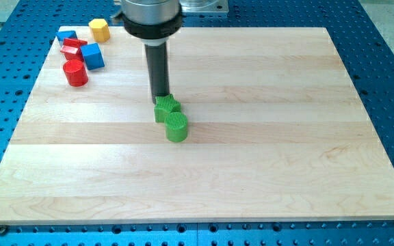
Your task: Point your hand at the top left corner
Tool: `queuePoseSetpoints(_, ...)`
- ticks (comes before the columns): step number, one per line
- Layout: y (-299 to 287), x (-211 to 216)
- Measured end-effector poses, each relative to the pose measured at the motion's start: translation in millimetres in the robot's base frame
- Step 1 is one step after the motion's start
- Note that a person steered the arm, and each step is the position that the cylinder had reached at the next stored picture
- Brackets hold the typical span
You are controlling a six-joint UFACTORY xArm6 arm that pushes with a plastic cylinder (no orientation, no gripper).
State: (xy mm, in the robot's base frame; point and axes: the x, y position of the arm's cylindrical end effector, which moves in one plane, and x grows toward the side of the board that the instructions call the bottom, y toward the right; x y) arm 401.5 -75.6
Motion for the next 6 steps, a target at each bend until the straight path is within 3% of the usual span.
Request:
queuePoseSetpoints(2, -208, 8)
queuePoseSetpoints(4, -223, -154)
queuePoseSetpoints(5, -209, -196)
queuePoseSetpoints(6, -189, -209)
